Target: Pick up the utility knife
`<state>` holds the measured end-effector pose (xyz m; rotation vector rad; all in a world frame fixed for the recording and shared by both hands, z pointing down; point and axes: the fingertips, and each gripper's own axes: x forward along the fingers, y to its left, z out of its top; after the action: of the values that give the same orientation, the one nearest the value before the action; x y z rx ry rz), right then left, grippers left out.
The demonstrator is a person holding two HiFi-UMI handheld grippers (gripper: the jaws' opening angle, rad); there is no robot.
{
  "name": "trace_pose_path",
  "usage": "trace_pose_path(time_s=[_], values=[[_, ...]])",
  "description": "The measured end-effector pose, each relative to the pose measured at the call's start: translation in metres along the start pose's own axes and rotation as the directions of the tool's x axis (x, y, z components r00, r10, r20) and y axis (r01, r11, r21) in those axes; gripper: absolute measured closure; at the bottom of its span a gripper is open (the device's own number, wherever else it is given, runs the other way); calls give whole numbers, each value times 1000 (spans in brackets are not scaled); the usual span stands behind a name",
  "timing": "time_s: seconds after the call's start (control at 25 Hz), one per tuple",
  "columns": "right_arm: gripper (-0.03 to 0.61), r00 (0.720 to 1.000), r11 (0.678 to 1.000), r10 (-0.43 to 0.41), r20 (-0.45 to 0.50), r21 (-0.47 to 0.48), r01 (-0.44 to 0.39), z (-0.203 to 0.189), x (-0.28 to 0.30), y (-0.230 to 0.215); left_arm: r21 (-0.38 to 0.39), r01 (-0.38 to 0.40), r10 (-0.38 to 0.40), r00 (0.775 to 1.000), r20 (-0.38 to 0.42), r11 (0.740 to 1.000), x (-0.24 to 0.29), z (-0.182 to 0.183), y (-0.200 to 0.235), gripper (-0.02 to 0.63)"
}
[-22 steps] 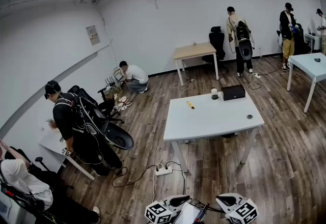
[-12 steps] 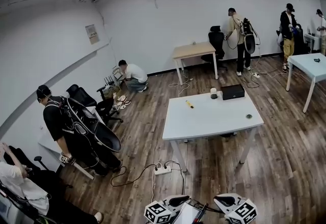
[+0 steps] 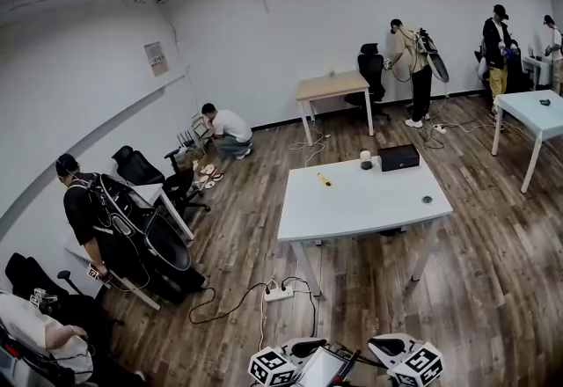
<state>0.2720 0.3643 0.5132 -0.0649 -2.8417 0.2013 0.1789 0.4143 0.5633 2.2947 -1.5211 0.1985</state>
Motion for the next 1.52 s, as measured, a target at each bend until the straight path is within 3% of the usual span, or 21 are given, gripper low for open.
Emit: trace_pose_path(time_s=[0.84,1.28,1.52], values=[[549,1000,999,-12,-17,30,13,-15,1,-32,11,38,-37,998,-60,999,33,-5,10,551],[549,995,999,-11,-99,42,15,14,64,-82,11,65,-64,995,-71,998,65,21,93,551],[549,992,999,11,-128,-40,-16,40,131,-120,-4,57,-57,997,-50,998,68,45,161,551]])
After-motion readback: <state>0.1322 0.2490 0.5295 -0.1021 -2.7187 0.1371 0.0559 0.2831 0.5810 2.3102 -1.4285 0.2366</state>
